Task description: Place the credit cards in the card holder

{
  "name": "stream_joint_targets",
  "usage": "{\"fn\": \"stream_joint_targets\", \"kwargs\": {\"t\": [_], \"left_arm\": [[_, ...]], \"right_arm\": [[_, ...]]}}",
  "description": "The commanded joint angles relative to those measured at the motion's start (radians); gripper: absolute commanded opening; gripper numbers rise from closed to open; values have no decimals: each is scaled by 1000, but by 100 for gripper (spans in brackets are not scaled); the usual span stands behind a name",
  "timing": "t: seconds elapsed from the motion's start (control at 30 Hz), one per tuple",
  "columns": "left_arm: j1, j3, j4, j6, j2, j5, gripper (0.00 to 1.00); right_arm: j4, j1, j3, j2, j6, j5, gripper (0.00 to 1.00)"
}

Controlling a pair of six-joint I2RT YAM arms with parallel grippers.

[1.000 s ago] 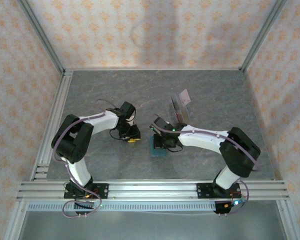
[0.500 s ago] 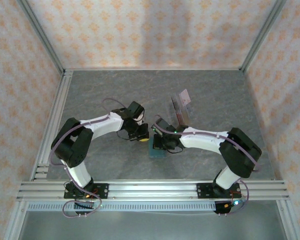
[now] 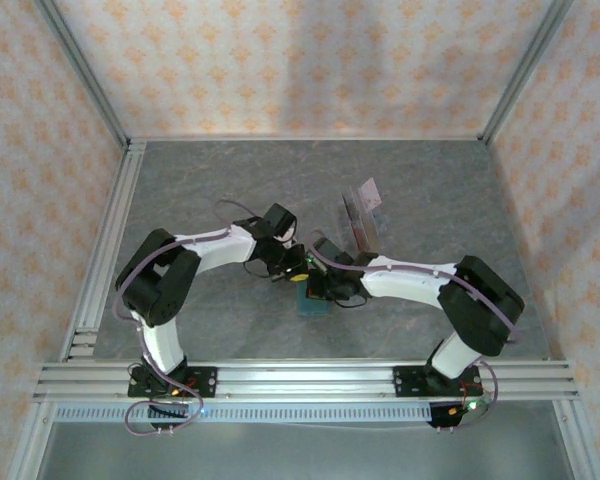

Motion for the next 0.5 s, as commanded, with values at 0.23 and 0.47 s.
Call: {"fn": "stream_joint_targets", "kwargs": {"t": [0.23, 0.47], "left_arm": [[-11, -102, -21, 54, 44, -72, 0], [-11, -119, -67, 116, 65, -131, 0]], "right_arm": [[-42, -35, -18, -58, 0, -2, 0], [-39, -118, -122, -226, 13, -39, 0]]}}
